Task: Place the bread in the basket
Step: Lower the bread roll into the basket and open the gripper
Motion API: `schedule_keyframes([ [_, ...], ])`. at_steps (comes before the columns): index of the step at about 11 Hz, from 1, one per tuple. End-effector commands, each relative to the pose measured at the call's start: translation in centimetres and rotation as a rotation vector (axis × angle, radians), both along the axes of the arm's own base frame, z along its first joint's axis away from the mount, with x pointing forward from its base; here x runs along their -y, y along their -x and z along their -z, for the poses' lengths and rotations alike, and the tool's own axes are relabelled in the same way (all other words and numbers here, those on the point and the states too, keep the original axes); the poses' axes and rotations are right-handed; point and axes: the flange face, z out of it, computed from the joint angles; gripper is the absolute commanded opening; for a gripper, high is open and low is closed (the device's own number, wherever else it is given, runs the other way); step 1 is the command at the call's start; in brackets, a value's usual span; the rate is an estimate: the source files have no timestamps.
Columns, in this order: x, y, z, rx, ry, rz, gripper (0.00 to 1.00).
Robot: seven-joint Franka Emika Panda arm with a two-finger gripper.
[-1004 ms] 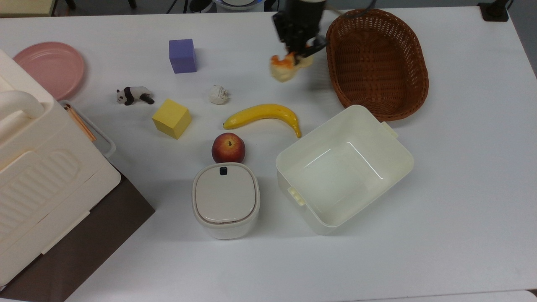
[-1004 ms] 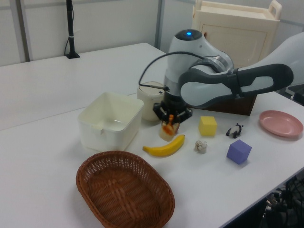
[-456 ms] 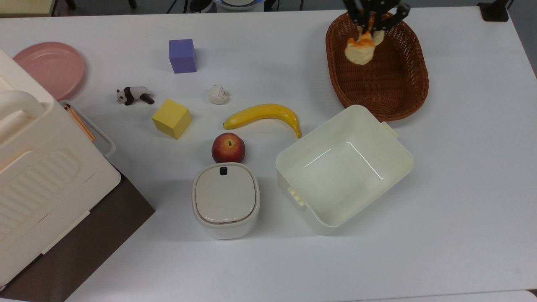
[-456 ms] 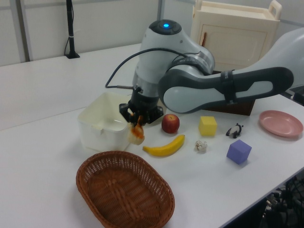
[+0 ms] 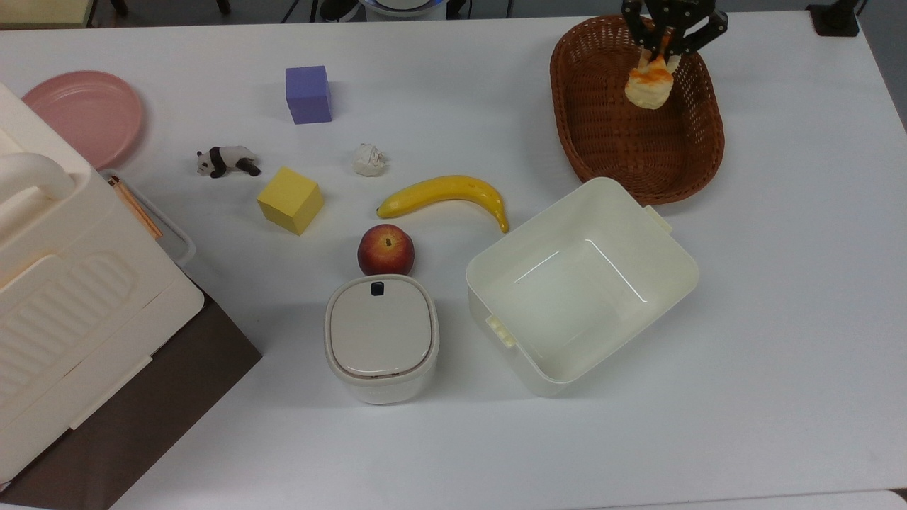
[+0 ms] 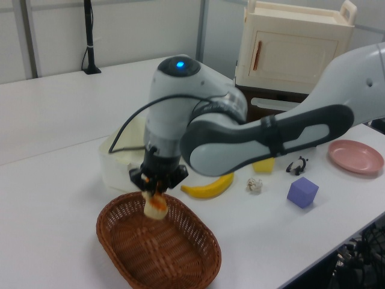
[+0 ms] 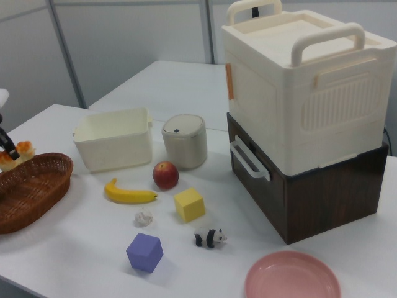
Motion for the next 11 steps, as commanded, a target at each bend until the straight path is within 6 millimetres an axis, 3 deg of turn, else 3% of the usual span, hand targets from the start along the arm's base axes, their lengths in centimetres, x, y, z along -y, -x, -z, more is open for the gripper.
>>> schedule_keyframes([
  [1, -1.74, 0.38, 2.03, -0.042, 0.032, -0.05, 0.05],
  [2, -1.73, 0.39, 2.2, -0.045, 0.034, -0.05, 0.06],
  [3, -1.79, 0.3, 2.55, -0.051, 0.036, -0.049, 0.13],
  [4, -1.71, 0.25, 2.47, -0.049, 0.035, -0.047, 0.41],
  [7, -1.69, 0.27, 2.64, -0.053, 0.038, -0.047, 0.61],
  [9, -1.67, 0.27, 2.66, -0.053, 0.04, -0.047, 1.0],
  [11, -1.64, 0.18, 2.43, -0.049, 0.038, -0.046, 1.0],
])
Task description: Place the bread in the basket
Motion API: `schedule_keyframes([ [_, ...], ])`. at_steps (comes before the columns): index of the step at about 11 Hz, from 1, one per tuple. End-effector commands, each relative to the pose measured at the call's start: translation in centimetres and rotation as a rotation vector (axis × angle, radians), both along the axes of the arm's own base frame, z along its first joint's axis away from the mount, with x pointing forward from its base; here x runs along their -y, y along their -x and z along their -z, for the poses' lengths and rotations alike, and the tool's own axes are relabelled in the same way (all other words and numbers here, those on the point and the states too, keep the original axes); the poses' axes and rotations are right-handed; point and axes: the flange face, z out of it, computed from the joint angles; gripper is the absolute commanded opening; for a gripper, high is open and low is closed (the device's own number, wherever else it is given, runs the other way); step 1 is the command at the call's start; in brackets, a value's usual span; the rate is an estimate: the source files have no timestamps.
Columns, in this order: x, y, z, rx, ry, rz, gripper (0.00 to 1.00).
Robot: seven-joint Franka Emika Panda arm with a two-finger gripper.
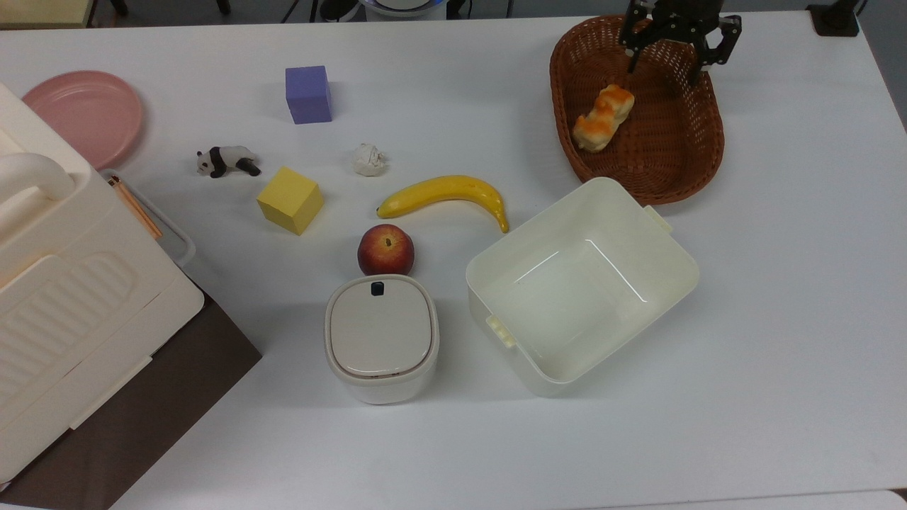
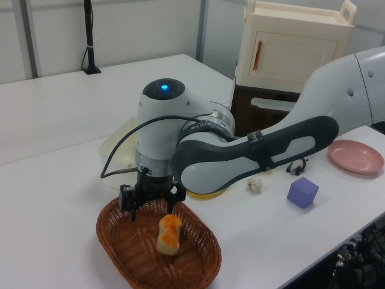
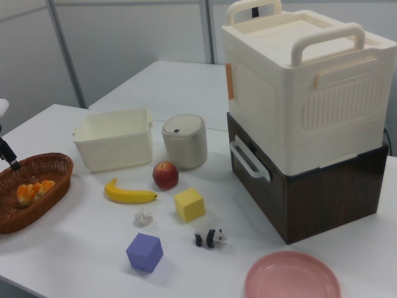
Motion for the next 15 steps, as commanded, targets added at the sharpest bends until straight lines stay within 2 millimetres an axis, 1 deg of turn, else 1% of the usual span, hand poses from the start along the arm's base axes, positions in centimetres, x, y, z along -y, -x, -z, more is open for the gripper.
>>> schedule_keyframes([
  [1, 0.1, -0.6, -1.1, 0.008, 0.01, -0.009, 1.0],
  [2, 0.4, -0.9, -1.6, 0.015, 0.006, -0.007, 1.0],
  [3, 1.0, -1.9, -3.4, 0.04, -0.004, -0.015, 1.0],
  [4, 3.0, -3.9, -5.7, 0.039, 0.008, -0.052, 1.0],
  [6, 9.3, -7.5, -11.0, -0.016, 0.059, -0.088, 1.0],
  [8, 16.6, -9.6, -15.3, -0.055, 0.075, -0.115, 1.0],
  [9, 20.5, -10.8, -17.4, -0.057, 0.077, -0.073, 1.0],
  [10, 24.7, -11.7, -19.1, -0.074, 0.074, -0.022, 1.0],
  [11, 27.7, -12.1, -20.2, -0.092, 0.054, 0.0, 1.0],
  [12, 31.2, -12.3, -20.7, -0.107, 0.018, 0.026, 1.0],
  [13, 34.3, -12.6, -20.7, -0.118, -0.034, 0.053, 1.0],
  [14, 36.0, -12.5, -20.6, -0.135, -0.044, 0.058, 1.0],
  [15, 36.5, -12.4, -20.3, -0.157, -0.041, 0.013, 1.0],
])
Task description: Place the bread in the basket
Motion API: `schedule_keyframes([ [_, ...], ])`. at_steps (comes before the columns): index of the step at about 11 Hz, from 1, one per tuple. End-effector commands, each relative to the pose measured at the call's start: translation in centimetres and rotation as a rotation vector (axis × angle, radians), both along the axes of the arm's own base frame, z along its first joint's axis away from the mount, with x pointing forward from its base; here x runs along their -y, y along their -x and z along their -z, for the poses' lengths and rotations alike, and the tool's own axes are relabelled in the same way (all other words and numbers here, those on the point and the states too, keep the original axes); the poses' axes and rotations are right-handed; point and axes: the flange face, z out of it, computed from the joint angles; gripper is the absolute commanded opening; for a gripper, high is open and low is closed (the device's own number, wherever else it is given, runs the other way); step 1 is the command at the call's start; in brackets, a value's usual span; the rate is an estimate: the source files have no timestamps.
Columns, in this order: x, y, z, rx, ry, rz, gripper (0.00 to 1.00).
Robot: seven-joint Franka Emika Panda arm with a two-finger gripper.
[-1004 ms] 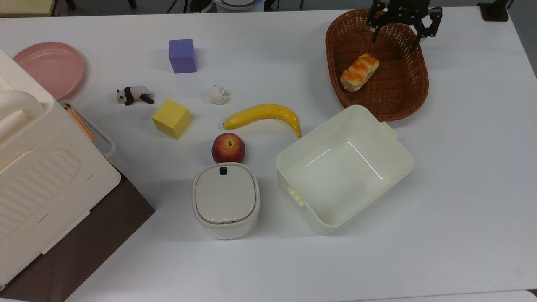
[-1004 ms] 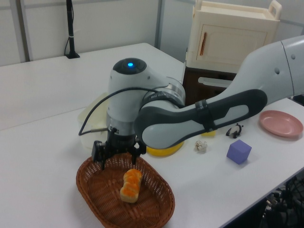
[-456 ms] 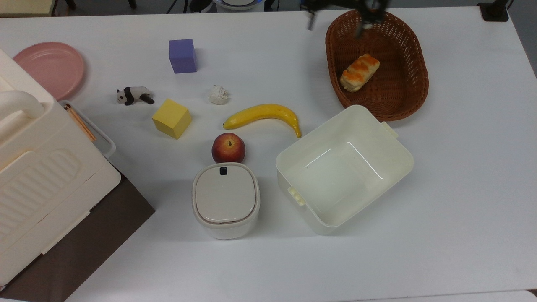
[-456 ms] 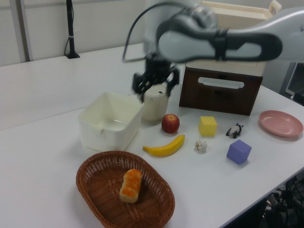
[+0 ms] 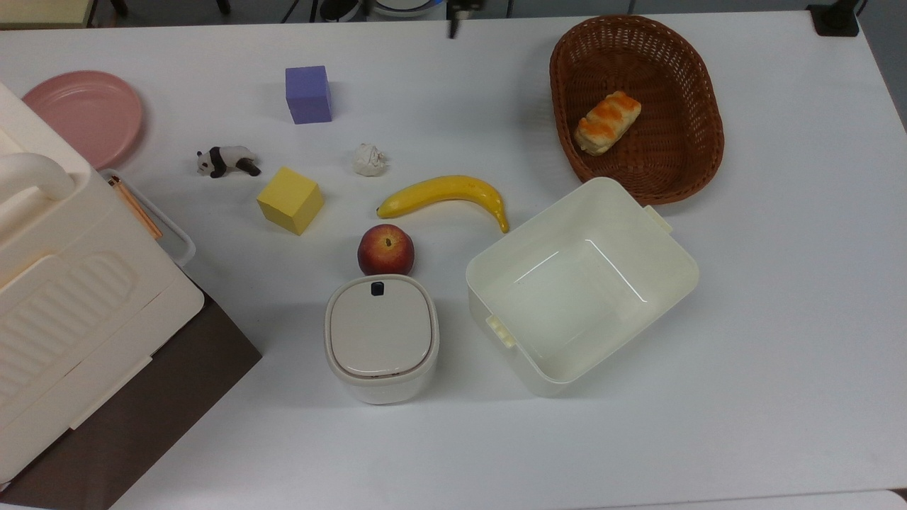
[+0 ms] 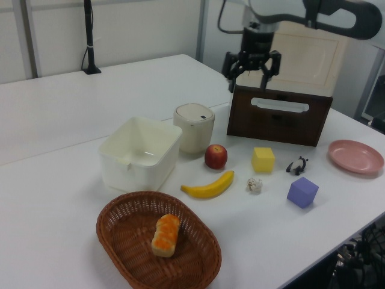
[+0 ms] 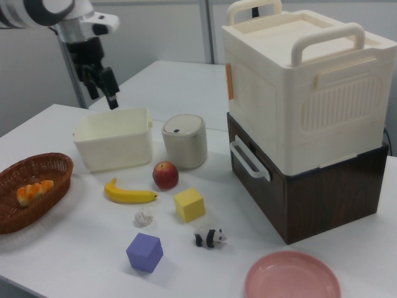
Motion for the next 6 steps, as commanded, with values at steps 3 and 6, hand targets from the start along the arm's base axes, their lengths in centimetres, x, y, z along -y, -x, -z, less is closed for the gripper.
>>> schedule_keyframes([
  [3, 2.28, 0.66, 0.26, -0.058, -0.047, -0.097, 1.0],
  [6, 1.33, 0.35, 1.0, -0.068, -0.048, -0.115, 1.0],
])
